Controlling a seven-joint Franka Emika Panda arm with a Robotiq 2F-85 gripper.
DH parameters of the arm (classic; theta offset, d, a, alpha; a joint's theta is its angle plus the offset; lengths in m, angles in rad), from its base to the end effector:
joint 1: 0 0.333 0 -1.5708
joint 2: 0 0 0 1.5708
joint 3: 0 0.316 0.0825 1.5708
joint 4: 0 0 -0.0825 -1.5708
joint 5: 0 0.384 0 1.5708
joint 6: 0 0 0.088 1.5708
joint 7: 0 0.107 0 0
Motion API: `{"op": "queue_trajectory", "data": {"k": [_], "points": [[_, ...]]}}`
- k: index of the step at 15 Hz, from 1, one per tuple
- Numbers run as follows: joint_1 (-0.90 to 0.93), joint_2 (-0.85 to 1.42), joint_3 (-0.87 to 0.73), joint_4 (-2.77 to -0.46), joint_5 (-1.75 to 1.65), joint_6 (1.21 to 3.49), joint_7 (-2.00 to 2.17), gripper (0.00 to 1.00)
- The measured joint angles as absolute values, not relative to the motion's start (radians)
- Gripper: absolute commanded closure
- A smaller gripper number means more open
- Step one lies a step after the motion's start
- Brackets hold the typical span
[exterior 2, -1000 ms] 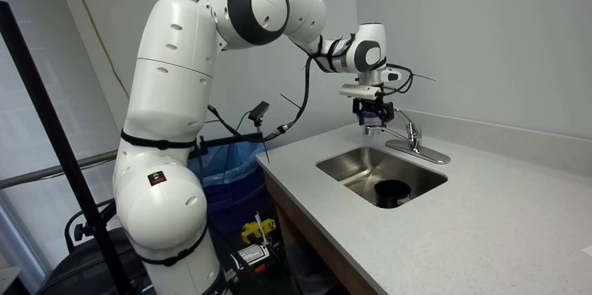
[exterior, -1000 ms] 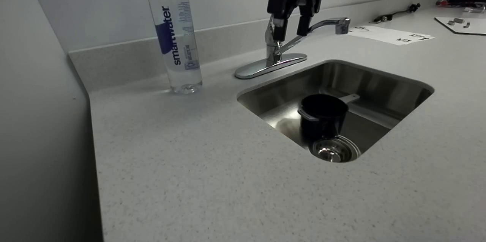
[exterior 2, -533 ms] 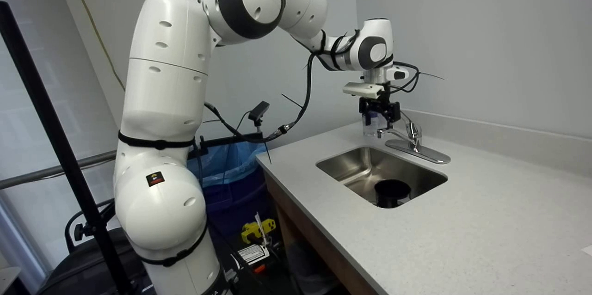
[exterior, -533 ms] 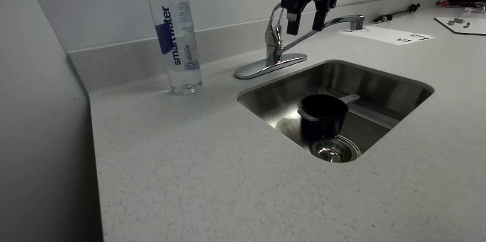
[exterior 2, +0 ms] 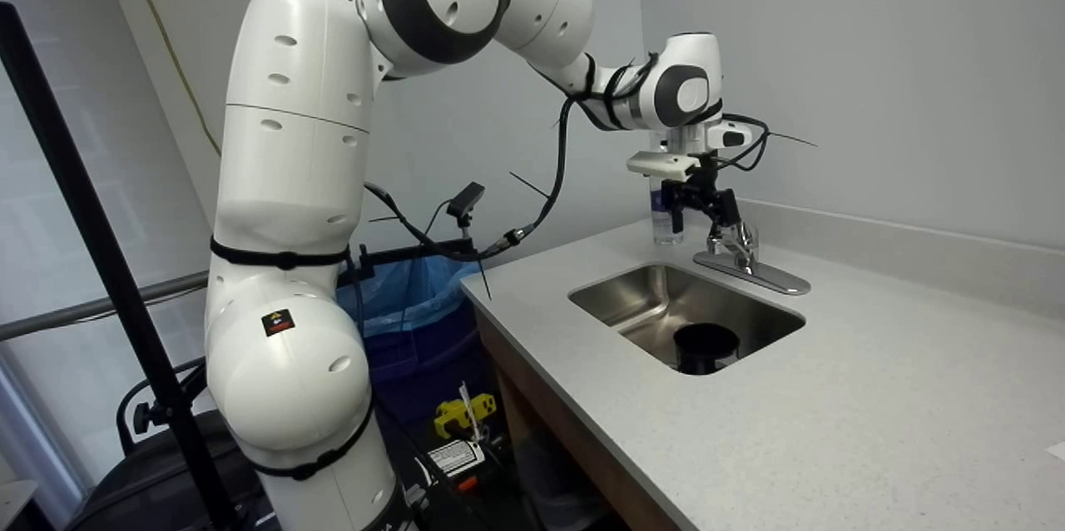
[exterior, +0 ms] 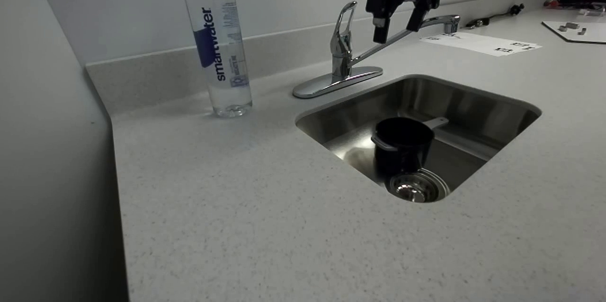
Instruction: Slide the faucet spout to the right
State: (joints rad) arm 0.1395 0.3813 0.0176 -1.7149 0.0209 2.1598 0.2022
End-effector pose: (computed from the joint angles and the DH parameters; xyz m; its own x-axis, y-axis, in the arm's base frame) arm 0.6543 0.1034 0.3732 0.9966 -0.0586 0.0572 -0.0565 -0.9977 -0.0369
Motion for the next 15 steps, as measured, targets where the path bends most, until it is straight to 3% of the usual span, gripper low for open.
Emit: {"op": "queue_trajectory", "data": {"k": [15], "points": [[0.121, 0.384, -0.047, -1.697, -0.009, 2.163, 0.315, 0.00]]}}
